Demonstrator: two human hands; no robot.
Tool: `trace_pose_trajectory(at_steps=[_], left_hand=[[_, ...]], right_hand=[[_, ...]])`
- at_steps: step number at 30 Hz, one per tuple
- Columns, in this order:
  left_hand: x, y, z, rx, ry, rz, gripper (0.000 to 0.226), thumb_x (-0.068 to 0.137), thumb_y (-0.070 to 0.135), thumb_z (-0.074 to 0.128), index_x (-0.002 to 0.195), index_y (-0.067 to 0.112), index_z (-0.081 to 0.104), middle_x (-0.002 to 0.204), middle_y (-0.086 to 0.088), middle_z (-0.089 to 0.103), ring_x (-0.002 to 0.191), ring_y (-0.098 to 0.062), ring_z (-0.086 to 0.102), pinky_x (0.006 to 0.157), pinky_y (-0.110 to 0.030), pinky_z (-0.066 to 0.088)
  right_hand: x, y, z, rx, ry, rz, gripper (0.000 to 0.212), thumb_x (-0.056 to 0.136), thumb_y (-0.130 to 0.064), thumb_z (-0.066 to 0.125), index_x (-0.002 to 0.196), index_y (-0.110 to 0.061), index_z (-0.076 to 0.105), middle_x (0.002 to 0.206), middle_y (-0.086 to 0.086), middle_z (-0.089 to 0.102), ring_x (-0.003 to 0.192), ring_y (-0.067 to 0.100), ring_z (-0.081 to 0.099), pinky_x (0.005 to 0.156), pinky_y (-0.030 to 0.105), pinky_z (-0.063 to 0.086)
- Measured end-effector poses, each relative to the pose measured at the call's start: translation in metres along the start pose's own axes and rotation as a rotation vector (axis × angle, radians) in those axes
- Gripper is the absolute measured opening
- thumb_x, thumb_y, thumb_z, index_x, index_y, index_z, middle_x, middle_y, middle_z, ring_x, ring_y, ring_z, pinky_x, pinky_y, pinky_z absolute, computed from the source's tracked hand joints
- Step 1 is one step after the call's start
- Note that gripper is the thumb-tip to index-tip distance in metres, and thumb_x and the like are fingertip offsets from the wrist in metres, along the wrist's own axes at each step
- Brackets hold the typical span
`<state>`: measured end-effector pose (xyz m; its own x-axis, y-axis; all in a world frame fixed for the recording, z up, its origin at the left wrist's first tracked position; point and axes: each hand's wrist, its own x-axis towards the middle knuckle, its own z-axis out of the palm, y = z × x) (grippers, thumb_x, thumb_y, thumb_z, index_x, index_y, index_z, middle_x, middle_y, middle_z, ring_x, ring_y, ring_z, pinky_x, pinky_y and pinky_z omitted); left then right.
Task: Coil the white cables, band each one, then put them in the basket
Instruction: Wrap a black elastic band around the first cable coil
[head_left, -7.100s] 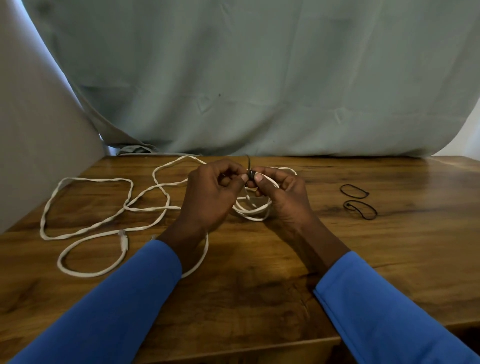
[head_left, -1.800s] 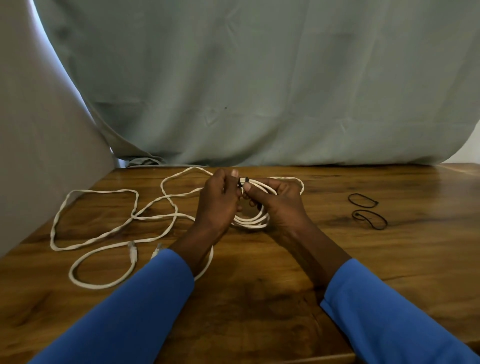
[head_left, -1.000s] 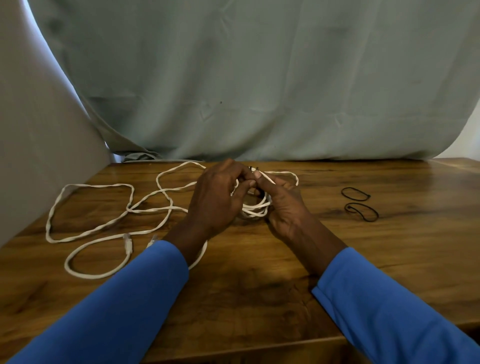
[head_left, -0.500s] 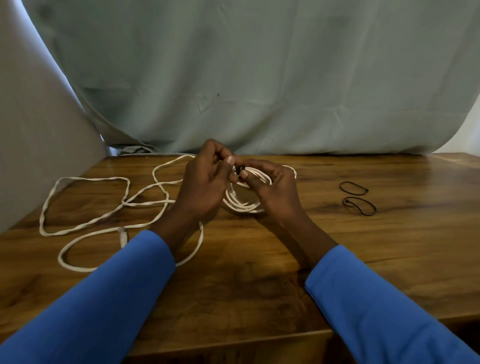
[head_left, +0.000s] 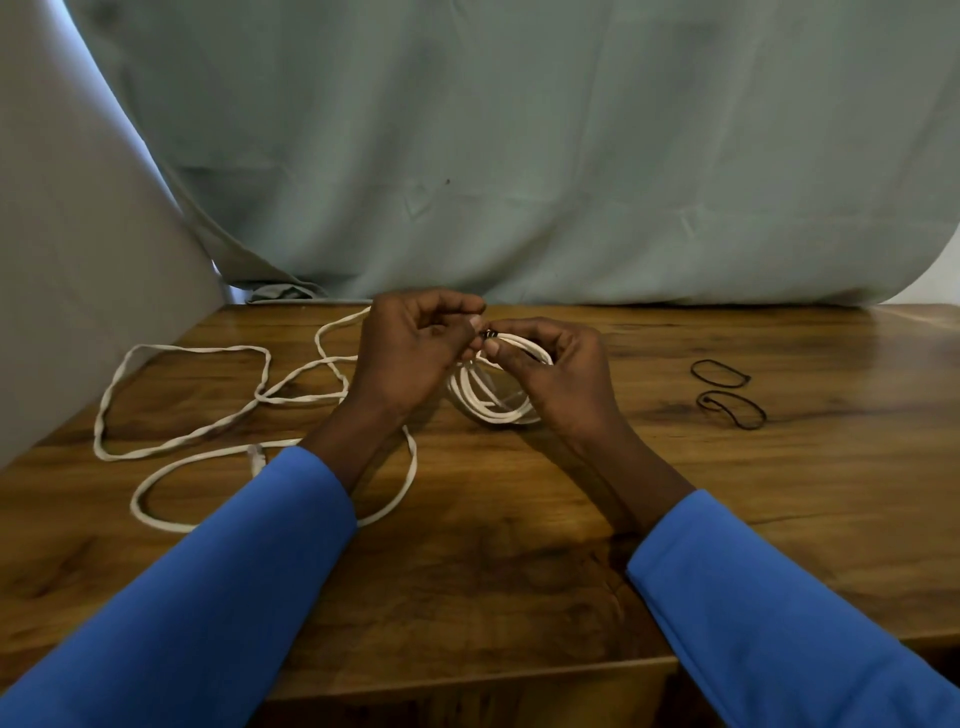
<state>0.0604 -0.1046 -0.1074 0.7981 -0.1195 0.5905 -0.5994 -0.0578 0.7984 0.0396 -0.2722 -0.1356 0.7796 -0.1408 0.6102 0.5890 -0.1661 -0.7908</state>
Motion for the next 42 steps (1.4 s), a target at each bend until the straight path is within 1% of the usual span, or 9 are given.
trace_pose_trajectory(at_steps=[4,8,11,14,16,22,28,32,42], left_hand=[[-0.001,-0.002,0.0,0.104,-0.048,0.075,0.016,0.094,0.004,0.07,0.103,0.015,0.076,0.093,-0.001,0.078,0.085,-0.015,0.075,0.079,-0.029,0.061],[-0.005,0.001,0.005,0.0,-0.011,-0.023,0.018,0.098,-0.001,0.062,0.1,0.012,0.073,0.082,-0.002,0.073,0.066,-0.002,0.065,0.064,-0.019,0.055],[-0.003,0.001,0.002,0.03,-0.021,-0.011,0.022,0.095,-0.002,0.066,0.098,0.019,0.075,0.078,0.0,0.074,0.065,-0.003,0.066,0.065,-0.018,0.054],[0.001,0.002,-0.004,0.081,-0.048,0.018,0.021,0.09,0.002,0.075,0.107,0.015,0.073,0.08,-0.007,0.076,0.072,-0.012,0.072,0.069,-0.024,0.057],[0.002,0.002,-0.007,0.139,-0.065,0.039,0.016,0.089,0.004,0.077,0.102,0.014,0.076,0.081,-0.004,0.076,0.073,-0.011,0.072,0.071,-0.026,0.057],[0.0,0.0,-0.011,0.242,-0.135,0.094,0.021,0.093,0.004,0.072,0.104,0.019,0.08,0.094,0.003,0.08,0.089,-0.011,0.075,0.086,-0.033,0.06],[0.005,0.003,-0.016,0.298,-0.109,0.137,0.017,0.089,0.006,0.077,0.101,0.018,0.077,0.085,0.0,0.077,0.077,-0.01,0.073,0.075,-0.028,0.059],[0.007,0.004,-0.021,0.416,-0.155,0.195,0.012,0.089,0.011,0.076,0.098,0.019,0.08,0.089,0.006,0.078,0.082,-0.01,0.074,0.08,-0.038,0.061],[0.008,0.006,-0.03,0.505,-0.225,0.263,0.014,0.092,0.013,0.074,0.1,0.023,0.08,0.093,0.009,0.078,0.088,-0.004,0.073,0.085,-0.04,0.06]], right_hand=[[0.0,0.0,-0.002,-0.031,0.002,-0.002,0.022,0.084,-0.01,0.084,0.104,-0.005,0.079,0.097,0.004,0.08,0.092,0.021,0.077,0.088,0.043,0.061],[-0.001,0.0,-0.001,-0.046,0.01,-0.003,0.021,0.084,-0.01,0.083,0.104,-0.008,0.079,0.095,0.0,0.08,0.09,0.015,0.077,0.084,0.035,0.061],[-0.002,-0.002,-0.001,-0.065,0.026,-0.006,0.021,0.084,-0.012,0.083,0.104,-0.008,0.079,0.094,0.0,0.08,0.088,0.015,0.077,0.083,0.035,0.061],[-0.003,-0.006,-0.002,-0.101,0.031,-0.047,0.017,0.084,-0.014,0.084,0.1,-0.012,0.08,0.09,-0.006,0.079,0.084,0.008,0.076,0.077,0.026,0.06],[-0.005,-0.008,-0.001,-0.119,0.032,-0.076,0.017,0.084,-0.014,0.083,0.1,-0.012,0.079,0.09,-0.008,0.078,0.083,0.005,0.075,0.075,0.023,0.059],[-0.004,-0.005,0.0,-0.121,0.049,-0.064,0.019,0.083,-0.013,0.084,0.101,-0.011,0.079,0.09,-0.005,0.079,0.083,0.008,0.076,0.076,0.025,0.059],[-0.001,-0.005,0.0,-0.085,0.058,-0.039,0.021,0.082,-0.012,0.085,0.102,-0.009,0.079,0.091,-0.002,0.08,0.084,0.01,0.076,0.074,0.024,0.057],[-0.003,-0.008,0.0,-0.149,0.045,-0.047,0.024,0.082,-0.016,0.086,0.103,-0.009,0.078,0.091,-0.003,0.079,0.082,0.008,0.075,0.074,0.025,0.059],[-0.011,-0.014,0.002,-0.235,-0.026,-0.098,0.022,0.084,-0.017,0.083,0.104,-0.01,0.077,0.094,-0.005,0.078,0.085,0.007,0.074,0.076,0.028,0.06]])
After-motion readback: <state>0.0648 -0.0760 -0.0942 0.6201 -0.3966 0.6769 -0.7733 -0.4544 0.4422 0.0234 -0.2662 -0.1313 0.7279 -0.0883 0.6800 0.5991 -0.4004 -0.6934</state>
